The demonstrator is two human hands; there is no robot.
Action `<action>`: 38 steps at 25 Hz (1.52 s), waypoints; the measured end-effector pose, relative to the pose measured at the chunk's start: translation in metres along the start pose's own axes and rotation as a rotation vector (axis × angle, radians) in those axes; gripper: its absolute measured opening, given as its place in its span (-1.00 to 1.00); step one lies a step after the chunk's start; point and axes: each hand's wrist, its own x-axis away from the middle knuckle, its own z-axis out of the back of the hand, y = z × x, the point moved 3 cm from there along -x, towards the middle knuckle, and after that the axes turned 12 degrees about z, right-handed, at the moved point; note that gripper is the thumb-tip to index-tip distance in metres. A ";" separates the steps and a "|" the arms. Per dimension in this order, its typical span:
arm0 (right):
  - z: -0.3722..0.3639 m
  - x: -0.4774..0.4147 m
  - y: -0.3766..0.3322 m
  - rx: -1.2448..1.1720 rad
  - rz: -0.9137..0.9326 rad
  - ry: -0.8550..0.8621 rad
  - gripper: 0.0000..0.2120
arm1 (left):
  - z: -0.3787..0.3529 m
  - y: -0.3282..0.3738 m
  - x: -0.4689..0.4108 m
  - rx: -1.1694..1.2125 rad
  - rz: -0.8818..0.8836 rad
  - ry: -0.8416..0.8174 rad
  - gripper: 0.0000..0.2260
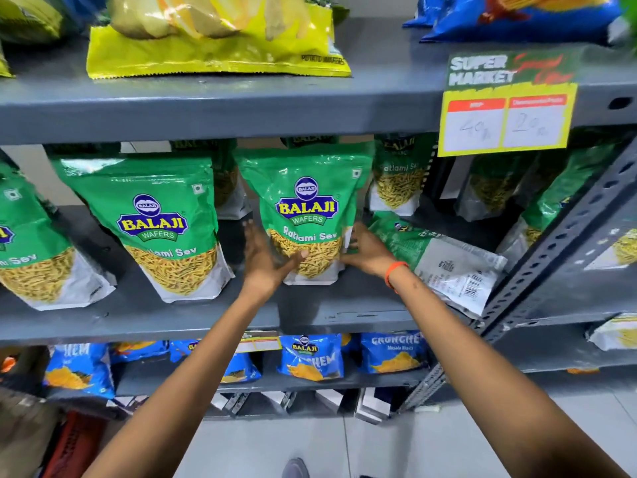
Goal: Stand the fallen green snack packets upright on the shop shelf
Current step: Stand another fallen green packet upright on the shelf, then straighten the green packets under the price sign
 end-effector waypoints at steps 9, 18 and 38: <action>0.023 0.048 0.072 0.927 -0.029 -0.154 -0.37 | -0.072 0.028 0.062 -0.358 -0.177 0.357 -0.23; 0.052 0.062 0.051 0.710 0.003 0.229 -0.54 | -0.135 0.038 0.088 0.065 -0.213 0.139 -0.59; 0.138 0.045 0.051 -0.118 0.126 0.878 -0.65 | -0.186 0.092 -0.025 0.617 0.244 -0.355 -0.88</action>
